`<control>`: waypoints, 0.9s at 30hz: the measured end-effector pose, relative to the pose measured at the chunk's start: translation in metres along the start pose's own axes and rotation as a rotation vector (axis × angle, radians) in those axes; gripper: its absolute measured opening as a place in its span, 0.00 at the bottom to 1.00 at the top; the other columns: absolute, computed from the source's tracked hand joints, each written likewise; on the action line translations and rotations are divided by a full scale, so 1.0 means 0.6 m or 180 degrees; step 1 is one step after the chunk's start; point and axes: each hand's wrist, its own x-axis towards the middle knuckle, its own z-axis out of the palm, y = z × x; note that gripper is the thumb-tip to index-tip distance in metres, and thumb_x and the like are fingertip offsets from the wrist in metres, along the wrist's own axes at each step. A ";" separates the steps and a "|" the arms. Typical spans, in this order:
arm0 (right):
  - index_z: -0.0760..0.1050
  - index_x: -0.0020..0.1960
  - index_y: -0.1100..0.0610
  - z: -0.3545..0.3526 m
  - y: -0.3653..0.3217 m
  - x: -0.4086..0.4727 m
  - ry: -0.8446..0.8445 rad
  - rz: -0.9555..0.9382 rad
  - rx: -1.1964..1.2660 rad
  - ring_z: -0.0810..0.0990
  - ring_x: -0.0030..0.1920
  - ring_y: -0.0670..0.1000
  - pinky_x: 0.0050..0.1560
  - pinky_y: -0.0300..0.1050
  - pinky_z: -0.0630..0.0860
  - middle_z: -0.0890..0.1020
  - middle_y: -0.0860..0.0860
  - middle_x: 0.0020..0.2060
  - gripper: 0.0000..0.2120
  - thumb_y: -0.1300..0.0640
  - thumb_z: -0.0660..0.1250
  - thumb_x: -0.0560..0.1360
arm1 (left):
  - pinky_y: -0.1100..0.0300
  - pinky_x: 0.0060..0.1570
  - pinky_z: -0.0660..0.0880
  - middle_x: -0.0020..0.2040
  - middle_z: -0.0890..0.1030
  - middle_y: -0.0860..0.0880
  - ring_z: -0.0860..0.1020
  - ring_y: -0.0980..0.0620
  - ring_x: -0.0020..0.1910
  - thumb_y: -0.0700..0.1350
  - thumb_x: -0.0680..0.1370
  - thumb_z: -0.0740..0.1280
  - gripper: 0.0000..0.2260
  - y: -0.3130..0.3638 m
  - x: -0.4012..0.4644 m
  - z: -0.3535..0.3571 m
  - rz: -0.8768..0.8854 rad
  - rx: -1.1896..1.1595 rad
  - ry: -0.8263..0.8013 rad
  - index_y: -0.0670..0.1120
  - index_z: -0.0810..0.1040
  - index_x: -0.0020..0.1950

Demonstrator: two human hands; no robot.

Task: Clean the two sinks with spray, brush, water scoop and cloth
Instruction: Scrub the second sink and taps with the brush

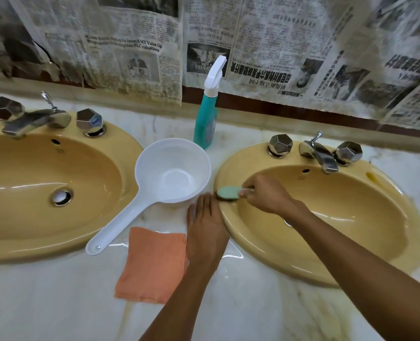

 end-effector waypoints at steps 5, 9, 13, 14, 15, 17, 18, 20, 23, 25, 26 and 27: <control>0.73 0.31 0.55 0.017 0.008 0.009 0.0315 0.0959 0.0860 0.73 0.33 0.56 0.31 0.43 0.63 0.71 0.48 0.25 0.17 0.50 0.66 0.76 | 0.48 0.68 0.68 0.64 0.78 0.42 0.75 0.45 0.65 0.40 0.73 0.57 0.22 0.002 -0.001 -0.005 0.0000 0.0094 -0.0059 0.40 0.74 0.66; 0.70 0.36 0.56 0.083 -0.020 -0.063 0.0149 0.1178 0.0895 0.75 0.38 0.59 0.35 0.46 0.66 0.73 0.52 0.33 0.17 0.44 0.63 0.76 | 0.47 0.67 0.70 0.64 0.78 0.42 0.75 0.44 0.65 0.41 0.74 0.54 0.23 0.002 0.000 -0.004 0.0019 0.0058 -0.0085 0.39 0.75 0.66; 0.67 0.34 0.55 0.084 0.003 -0.073 0.0013 0.1588 0.1302 0.71 0.32 0.55 0.31 0.43 0.63 0.70 0.51 0.29 0.17 0.44 0.64 0.73 | 0.45 0.66 0.71 0.64 0.78 0.40 0.76 0.42 0.65 0.40 0.74 0.53 0.23 0.001 0.000 -0.003 0.0050 0.0056 -0.0064 0.37 0.76 0.66; 0.71 0.36 0.57 0.075 0.002 -0.059 -0.0020 0.1601 0.1310 0.73 0.34 0.55 0.32 0.43 0.66 0.73 0.52 0.31 0.17 0.43 0.64 0.72 | 0.44 0.65 0.71 0.64 0.78 0.39 0.76 0.42 0.64 0.39 0.74 0.52 0.23 0.000 0.000 -0.003 0.0055 0.0060 -0.0069 0.37 0.75 0.66; 0.73 0.38 0.58 0.065 -0.002 -0.044 -0.0064 0.1561 0.1259 0.75 0.35 0.56 0.34 0.44 0.67 0.74 0.52 0.32 0.17 0.44 0.64 0.71 | 0.44 0.65 0.71 0.64 0.78 0.39 0.76 0.41 0.64 0.39 0.74 0.52 0.24 0.000 0.000 -0.002 0.0065 0.0069 -0.0071 0.36 0.75 0.66; 0.70 0.36 0.57 0.042 -0.019 -0.018 -0.0120 0.1492 0.1059 0.75 0.39 0.57 0.37 0.44 0.67 0.74 0.52 0.34 0.15 0.46 0.64 0.73 | 0.44 0.65 0.71 0.64 0.78 0.39 0.76 0.41 0.64 0.39 0.74 0.52 0.24 0.000 -0.002 -0.003 0.0081 0.0098 -0.0055 0.36 0.75 0.67; 0.69 0.35 0.56 0.032 -0.026 -0.011 -0.0114 0.1484 0.0962 0.75 0.40 0.58 0.38 0.44 0.67 0.73 0.51 0.34 0.14 0.48 0.64 0.74 | 0.44 0.65 0.72 0.64 0.78 0.39 0.76 0.41 0.64 0.38 0.74 0.52 0.24 0.000 -0.002 -0.004 0.0088 0.0107 -0.0045 0.36 0.75 0.66; 0.67 0.36 0.54 0.021 -0.033 -0.015 -0.0191 0.1408 0.0869 0.76 0.42 0.58 0.40 0.44 0.67 0.72 0.50 0.34 0.13 0.49 0.65 0.74 | 0.45 0.65 0.72 0.63 0.79 0.39 0.77 0.42 0.64 0.38 0.73 0.52 0.24 0.003 -0.001 -0.006 0.0086 0.0098 -0.0013 0.36 0.76 0.66; 0.65 0.36 0.53 0.026 -0.037 -0.047 -0.0505 0.1162 0.0855 0.74 0.40 0.57 0.38 0.44 0.67 0.70 0.50 0.33 0.14 0.47 0.67 0.71 | 0.45 0.66 0.71 0.64 0.79 0.40 0.76 0.43 0.65 0.39 0.73 0.52 0.24 0.002 -0.003 -0.007 0.0098 0.0080 -0.0013 0.37 0.77 0.66; 0.68 0.42 0.54 0.026 -0.049 -0.050 -0.0426 0.1115 0.0598 0.76 0.45 0.59 0.42 0.46 0.69 0.74 0.51 0.39 0.12 0.46 0.66 0.73 | 0.45 0.66 0.72 0.64 0.79 0.40 0.76 0.43 0.65 0.39 0.73 0.52 0.25 0.002 -0.002 -0.008 0.0096 0.0074 -0.0047 0.38 0.77 0.66; 0.70 0.47 0.54 0.021 -0.059 -0.040 -0.0303 0.1128 0.0457 0.77 0.49 0.60 0.44 0.46 0.70 0.76 0.53 0.45 0.11 0.47 0.65 0.75 | 0.45 0.66 0.72 0.64 0.79 0.40 0.77 0.43 0.65 0.39 0.73 0.52 0.25 0.002 -0.001 -0.009 0.0090 0.0075 -0.0062 0.37 0.77 0.66; 0.71 0.51 0.55 0.014 -0.070 -0.026 -0.0165 0.1166 0.0388 0.77 0.53 0.60 0.46 0.46 0.70 0.78 0.55 0.51 0.11 0.48 0.64 0.76 | 0.45 0.66 0.72 0.64 0.79 0.40 0.77 0.43 0.65 0.39 0.73 0.52 0.25 0.001 -0.001 -0.009 0.0088 0.0073 -0.0072 0.37 0.77 0.66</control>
